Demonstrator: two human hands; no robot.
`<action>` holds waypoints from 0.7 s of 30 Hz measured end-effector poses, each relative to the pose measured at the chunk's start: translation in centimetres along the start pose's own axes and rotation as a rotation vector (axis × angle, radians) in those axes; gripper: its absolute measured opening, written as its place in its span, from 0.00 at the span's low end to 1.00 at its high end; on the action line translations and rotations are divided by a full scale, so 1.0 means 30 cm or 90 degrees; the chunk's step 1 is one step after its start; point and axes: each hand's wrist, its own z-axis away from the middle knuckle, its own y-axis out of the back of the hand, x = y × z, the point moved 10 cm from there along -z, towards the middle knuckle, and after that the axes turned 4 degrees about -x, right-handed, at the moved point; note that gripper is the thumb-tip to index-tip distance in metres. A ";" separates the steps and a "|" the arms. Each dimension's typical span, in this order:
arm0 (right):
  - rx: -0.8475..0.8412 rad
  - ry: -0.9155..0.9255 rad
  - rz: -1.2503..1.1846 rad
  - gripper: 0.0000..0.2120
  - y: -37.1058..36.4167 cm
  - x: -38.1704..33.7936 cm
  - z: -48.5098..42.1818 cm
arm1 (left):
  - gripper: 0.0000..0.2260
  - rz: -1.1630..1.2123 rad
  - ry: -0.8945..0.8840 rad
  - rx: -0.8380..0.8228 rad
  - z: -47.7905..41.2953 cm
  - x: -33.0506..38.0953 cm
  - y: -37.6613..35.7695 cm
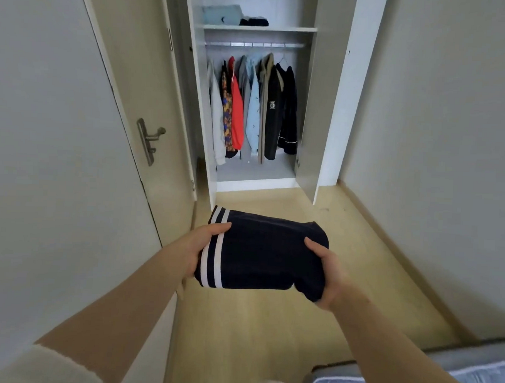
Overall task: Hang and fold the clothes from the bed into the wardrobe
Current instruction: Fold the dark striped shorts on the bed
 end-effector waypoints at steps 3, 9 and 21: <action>-0.020 -0.011 0.019 0.15 -0.048 -0.063 -0.161 | 0.17 0.006 -0.005 0.026 -0.123 0.095 0.048; -0.054 0.009 0.037 0.17 -0.082 -0.367 -0.573 | 0.20 0.013 -0.024 0.045 -0.496 0.402 0.015; -0.099 0.029 0.066 0.19 -0.163 -0.998 -1.177 | 0.21 0.044 -0.039 0.012 -1.108 0.987 -0.124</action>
